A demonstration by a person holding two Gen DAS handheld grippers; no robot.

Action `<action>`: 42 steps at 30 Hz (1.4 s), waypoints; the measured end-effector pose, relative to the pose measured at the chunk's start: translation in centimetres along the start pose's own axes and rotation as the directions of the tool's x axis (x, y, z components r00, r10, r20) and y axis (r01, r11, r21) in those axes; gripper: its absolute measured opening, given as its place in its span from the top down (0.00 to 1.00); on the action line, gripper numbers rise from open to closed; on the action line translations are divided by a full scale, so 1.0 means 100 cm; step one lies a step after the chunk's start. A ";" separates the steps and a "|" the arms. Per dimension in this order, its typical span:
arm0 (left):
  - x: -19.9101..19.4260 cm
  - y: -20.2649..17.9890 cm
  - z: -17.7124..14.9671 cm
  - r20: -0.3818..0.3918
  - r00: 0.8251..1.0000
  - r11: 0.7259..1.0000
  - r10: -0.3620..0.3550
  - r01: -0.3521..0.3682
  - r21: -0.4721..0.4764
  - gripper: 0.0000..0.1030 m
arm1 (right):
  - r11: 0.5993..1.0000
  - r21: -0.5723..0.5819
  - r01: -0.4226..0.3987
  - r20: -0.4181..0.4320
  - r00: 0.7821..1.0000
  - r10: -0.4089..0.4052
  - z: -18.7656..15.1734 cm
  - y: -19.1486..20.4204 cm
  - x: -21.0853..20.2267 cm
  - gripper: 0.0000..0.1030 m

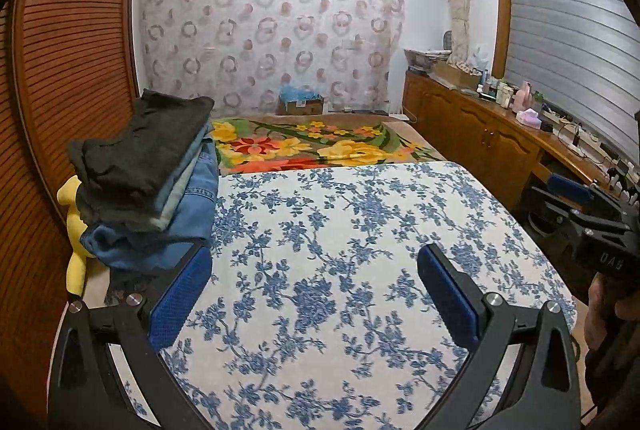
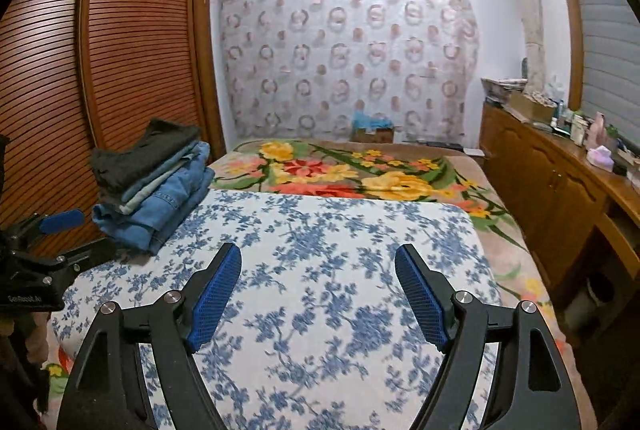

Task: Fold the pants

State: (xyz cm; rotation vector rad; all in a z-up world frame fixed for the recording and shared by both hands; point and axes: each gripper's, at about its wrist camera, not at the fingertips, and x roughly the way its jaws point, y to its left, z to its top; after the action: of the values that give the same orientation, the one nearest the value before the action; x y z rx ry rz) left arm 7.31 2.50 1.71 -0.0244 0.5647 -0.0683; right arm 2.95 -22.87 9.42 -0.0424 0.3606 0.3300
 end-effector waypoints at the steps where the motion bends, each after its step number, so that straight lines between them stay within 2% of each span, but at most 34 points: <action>1: -0.002 -0.003 0.001 0.004 1.000 1.000 -0.001 0.001 0.003 0.00 | 1.000 0.004 0.005 0.004 1.000 -0.005 -0.001 0.002 -0.004 0.21; 15: -0.046 -0.022 0.016 0.095 0.995 0.999 -0.030 0.027 0.032 0.00 | 0.999 0.021 0.038 0.077 0.996 -0.039 -0.007 0.024 -0.040 0.21; 26: -0.076 -0.022 0.025 0.175 0.984 0.999 -0.020 0.012 0.043 0.00 | 0.998 0.032 0.047 0.145 0.988 -0.051 -0.017 0.017 -0.052 0.18; 42: -0.082 -0.020 0.024 0.190 0.982 0.999 -0.023 0.015 0.039 0.00 | 0.998 0.027 0.050 0.172 0.984 -0.054 -0.033 0.016 -0.054 0.18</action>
State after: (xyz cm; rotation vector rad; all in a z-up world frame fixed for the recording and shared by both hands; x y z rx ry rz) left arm 1.56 1.14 8.25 -0.0002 0.3719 -0.0939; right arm -3.44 -23.30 8.31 -0.0011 0.1908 0.2752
